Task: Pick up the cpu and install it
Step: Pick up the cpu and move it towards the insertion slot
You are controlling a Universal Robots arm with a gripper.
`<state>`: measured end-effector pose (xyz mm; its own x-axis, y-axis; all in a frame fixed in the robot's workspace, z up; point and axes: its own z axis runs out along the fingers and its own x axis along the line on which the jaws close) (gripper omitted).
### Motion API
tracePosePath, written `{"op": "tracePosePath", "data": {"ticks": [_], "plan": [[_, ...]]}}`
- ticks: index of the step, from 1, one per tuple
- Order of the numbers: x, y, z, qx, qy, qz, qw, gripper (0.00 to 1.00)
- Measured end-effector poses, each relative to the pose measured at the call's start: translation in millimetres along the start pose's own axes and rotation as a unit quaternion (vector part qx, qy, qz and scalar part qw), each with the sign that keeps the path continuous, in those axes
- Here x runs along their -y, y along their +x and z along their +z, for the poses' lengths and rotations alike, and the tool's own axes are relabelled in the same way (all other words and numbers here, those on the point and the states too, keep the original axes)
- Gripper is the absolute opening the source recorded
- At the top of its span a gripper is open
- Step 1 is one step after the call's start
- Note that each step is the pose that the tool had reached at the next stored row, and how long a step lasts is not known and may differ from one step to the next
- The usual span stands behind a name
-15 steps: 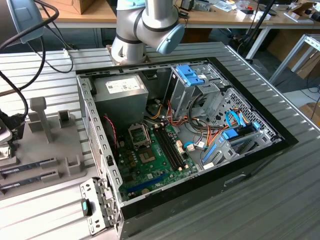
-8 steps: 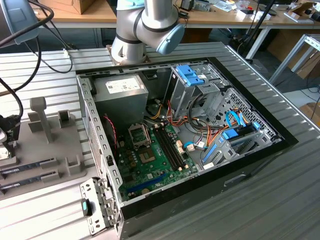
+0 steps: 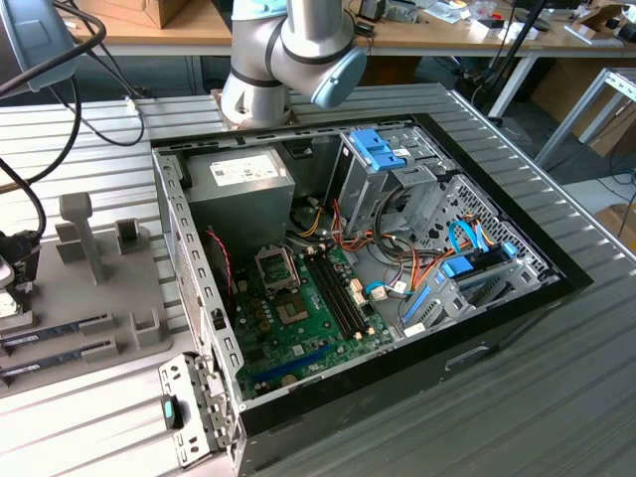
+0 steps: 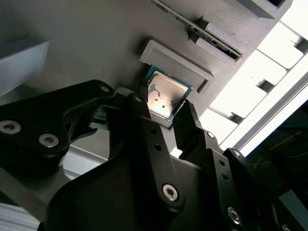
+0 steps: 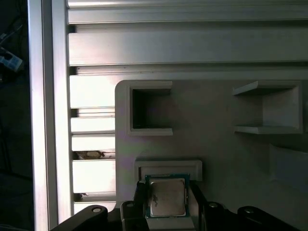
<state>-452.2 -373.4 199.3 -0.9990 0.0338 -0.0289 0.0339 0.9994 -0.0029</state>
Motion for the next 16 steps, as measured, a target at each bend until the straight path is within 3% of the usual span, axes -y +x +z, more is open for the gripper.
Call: {"op": "tracePosePath", "data": {"ticks": [4, 5, 10, 16], "plan": [[0.0, 0.0, 0.0, 0.0000, 0.0000, 0.000, 1.00000, 0.49], [0.0, 0.0, 0.1, 0.0000, 0.0000, 0.000, 1.00000, 0.56], [4.2, -0.2, 1.1, 0.0000, 0.0000, 0.000, 1.00000, 0.56], [4.3, -2.6, 3.6, 0.0001, 0.0000, 0.000, 1.00000, 0.56]]}}
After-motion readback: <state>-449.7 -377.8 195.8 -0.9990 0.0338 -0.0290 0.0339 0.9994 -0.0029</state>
